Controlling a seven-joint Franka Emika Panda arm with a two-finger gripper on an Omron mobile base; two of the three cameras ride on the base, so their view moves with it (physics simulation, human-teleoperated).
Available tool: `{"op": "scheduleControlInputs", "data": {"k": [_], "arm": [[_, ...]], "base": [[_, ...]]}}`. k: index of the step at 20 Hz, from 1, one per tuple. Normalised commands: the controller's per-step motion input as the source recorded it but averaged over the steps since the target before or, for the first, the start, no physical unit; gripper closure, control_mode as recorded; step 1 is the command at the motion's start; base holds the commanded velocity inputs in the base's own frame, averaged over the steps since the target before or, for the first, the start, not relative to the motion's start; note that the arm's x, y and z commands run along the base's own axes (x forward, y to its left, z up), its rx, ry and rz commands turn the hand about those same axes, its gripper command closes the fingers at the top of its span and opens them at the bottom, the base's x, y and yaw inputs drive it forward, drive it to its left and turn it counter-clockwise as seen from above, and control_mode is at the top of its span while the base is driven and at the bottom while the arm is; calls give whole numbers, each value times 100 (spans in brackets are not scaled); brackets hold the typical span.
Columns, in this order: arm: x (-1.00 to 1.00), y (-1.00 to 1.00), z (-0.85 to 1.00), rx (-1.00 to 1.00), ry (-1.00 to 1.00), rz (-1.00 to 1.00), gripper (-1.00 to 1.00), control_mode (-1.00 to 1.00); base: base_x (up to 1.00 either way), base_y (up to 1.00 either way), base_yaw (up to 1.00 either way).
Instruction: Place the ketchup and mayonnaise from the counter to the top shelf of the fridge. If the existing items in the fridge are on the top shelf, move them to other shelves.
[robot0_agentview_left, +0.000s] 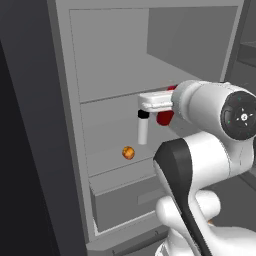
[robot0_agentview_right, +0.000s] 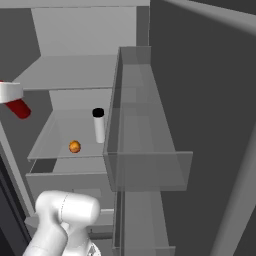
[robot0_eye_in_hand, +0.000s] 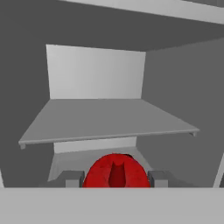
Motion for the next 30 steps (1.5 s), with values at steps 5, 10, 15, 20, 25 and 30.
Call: {"op": "scheduleControlInputs", "data": {"k": [5,10,15,20,25,30], "arm": [[30,-10,54,0,0,0,100,-100],[48,-16,26,0,0,3,100,-100],[36,-1,-2,-4,-1,12,100,-100],[24,-4,0,-1,-2,5,100,-100],[48,-9,0,0,0,0,100,-100],[66,-5,-2,3,4,0,100,-100]], "base": [[0,0,0],[0,0,0],[0,0,0],[0,0,0],[0,0,0],[0,0,0]]}}
